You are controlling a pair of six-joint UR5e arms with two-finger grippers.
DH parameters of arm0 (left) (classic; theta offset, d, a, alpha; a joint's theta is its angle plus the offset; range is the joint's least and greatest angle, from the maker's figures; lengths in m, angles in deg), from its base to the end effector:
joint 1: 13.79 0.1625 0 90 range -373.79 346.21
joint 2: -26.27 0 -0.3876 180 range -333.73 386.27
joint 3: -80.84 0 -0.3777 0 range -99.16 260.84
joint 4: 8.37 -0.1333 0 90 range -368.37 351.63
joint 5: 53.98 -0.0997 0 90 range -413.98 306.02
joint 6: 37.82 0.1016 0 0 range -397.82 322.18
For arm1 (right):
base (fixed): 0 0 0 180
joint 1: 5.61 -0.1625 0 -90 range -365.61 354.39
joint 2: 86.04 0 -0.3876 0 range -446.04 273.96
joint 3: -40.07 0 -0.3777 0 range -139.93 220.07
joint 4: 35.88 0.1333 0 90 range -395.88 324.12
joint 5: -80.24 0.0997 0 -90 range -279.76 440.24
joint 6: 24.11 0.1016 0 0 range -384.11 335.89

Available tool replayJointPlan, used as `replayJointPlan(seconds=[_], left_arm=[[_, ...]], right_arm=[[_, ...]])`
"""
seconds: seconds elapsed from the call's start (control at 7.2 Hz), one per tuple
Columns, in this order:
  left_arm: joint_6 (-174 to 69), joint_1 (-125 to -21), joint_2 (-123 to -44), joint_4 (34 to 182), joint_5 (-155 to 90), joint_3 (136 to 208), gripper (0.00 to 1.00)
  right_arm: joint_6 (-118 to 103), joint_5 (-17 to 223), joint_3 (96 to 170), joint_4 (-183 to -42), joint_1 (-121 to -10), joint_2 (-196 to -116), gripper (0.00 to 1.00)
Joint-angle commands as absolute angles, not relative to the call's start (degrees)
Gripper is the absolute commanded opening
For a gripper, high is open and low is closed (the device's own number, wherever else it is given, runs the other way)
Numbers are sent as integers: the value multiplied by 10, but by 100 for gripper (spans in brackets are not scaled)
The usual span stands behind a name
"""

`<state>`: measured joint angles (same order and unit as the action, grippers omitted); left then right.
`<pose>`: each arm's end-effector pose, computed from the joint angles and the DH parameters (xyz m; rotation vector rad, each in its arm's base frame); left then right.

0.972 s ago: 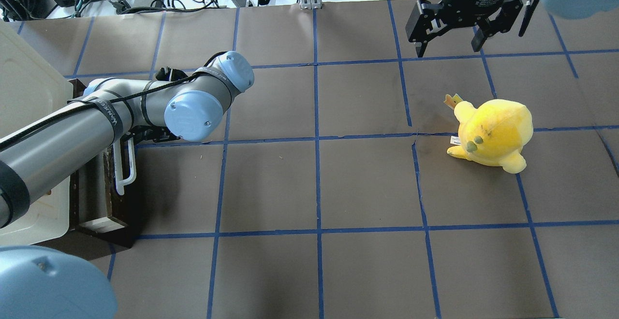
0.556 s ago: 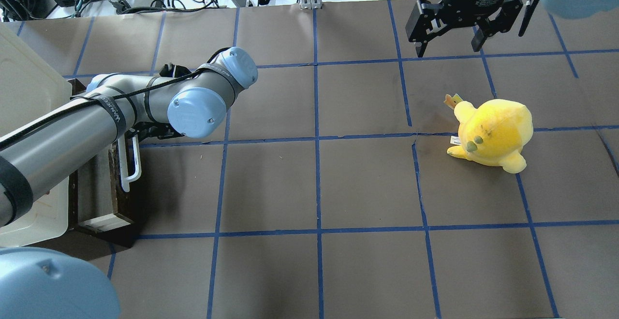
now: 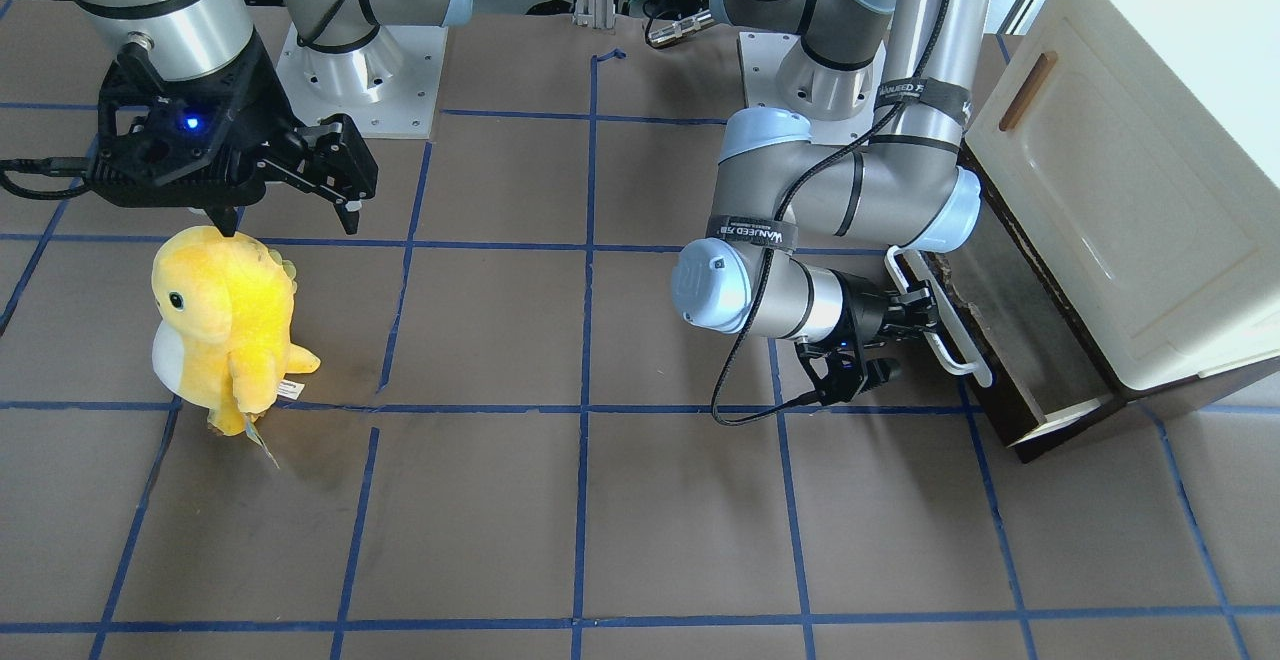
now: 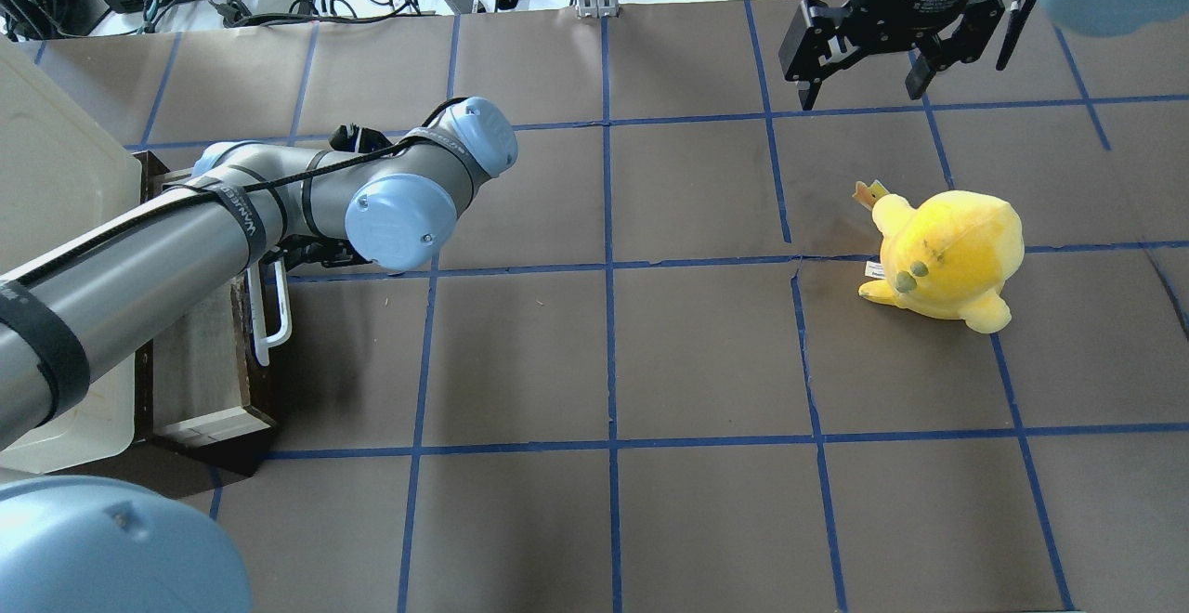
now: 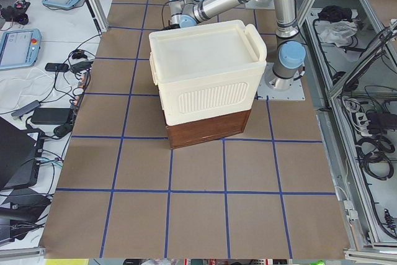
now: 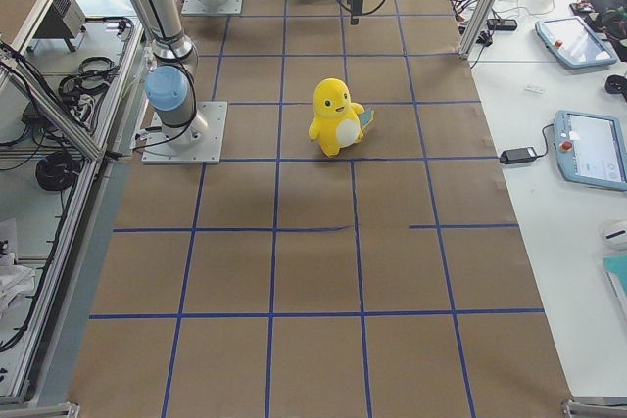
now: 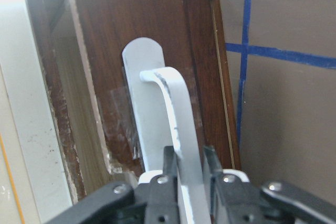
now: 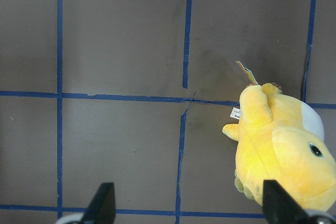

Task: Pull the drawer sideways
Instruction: 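Keep pulling the drawer with the left gripper until fully open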

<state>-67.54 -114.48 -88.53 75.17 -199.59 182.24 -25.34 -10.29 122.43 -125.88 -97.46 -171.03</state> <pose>-0.1461 -0.5072 0.1920 -0.0562 2.0856 0.1385 0.1489 -0.5109 0.4690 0.0838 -3.1306 0.0720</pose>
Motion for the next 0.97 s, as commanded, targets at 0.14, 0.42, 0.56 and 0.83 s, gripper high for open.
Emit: replayJointPlan(seconds=[0.14, 0.42, 0.56, 0.83], left_arm=[[-675, -1151, -887, 752, -1979, 1810, 22], [-675, -1154, -888, 752, -1971, 1807, 22], [-675, -1155, -889, 752, -1971, 1807, 22], [-675, -1156, -890, 752, -1972, 1807, 25]], right_arm=[[-253, -103, 1224, -1259, -975, -1710, 100], [-253, -103, 1224, -1259, -975, -1710, 100], [-253, -103, 1224, -1259, -975, -1710, 100], [-253, -103, 1224, -1259, -975, -1710, 100]])
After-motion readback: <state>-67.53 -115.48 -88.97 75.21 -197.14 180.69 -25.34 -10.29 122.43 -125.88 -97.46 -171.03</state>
